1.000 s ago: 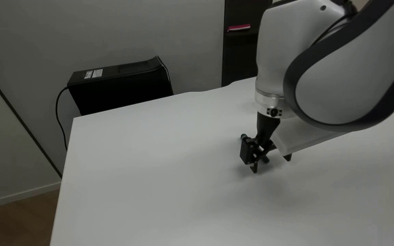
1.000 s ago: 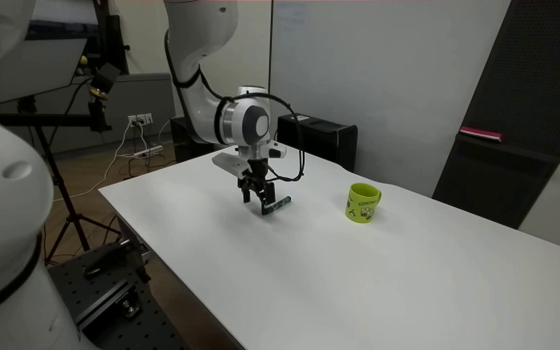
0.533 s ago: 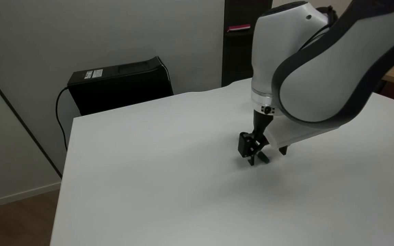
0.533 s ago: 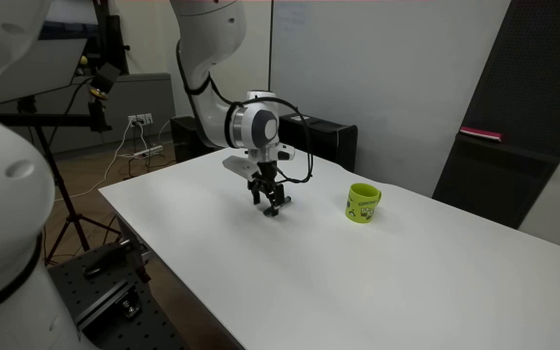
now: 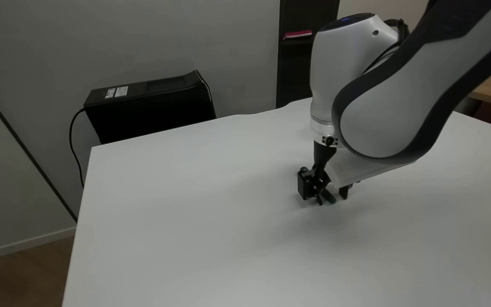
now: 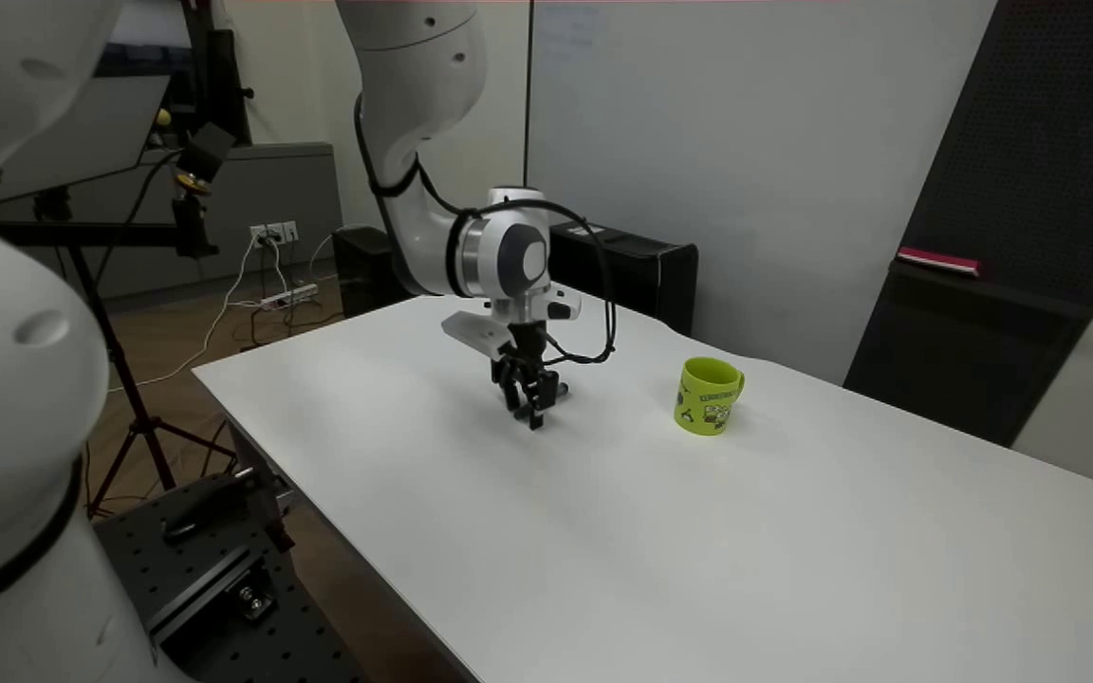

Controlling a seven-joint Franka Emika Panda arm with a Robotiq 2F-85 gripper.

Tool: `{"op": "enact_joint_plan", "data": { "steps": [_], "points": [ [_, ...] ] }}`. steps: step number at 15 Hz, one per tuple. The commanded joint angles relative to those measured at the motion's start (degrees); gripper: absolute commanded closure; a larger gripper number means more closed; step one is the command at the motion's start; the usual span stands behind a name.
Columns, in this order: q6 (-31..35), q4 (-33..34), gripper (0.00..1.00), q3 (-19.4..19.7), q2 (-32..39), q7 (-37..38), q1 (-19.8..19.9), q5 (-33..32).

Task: Put the black marker in the mug

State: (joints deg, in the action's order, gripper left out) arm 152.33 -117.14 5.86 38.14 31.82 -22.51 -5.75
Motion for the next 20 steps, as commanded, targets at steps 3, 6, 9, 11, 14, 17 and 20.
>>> {"op": "enact_joint_plan", "data": {
  "steps": [3, 6, 9, 11, 14, 17, 20],
  "points": [
    [-3.07, 1.60, 0.88, 2.22, 0.59, 2.25, -1.99, -1.00],
    [-5.42, 1.79, 1.00, 2.83, -0.45, 2.08, -1.71, -1.29],
    [-8.15, 1.64, 0.96, 2.55, -1.99, 0.94, -0.52, -0.95],
    [-10.87, 1.22, 0.96, 1.95, -4.09, -0.50, 0.78, -0.68],
    [-16.50, 0.30, 0.96, 0.50, -8.78, -4.15, 3.61, -0.13],
    [-22.71, -0.57, 0.96, -1.32, -14.57, -9.22, 7.17, 0.33],
    [-28.39, -1.06, 0.96, -3.50, -20.25, -15.30, 11.12, 1.83]
  ]
}}
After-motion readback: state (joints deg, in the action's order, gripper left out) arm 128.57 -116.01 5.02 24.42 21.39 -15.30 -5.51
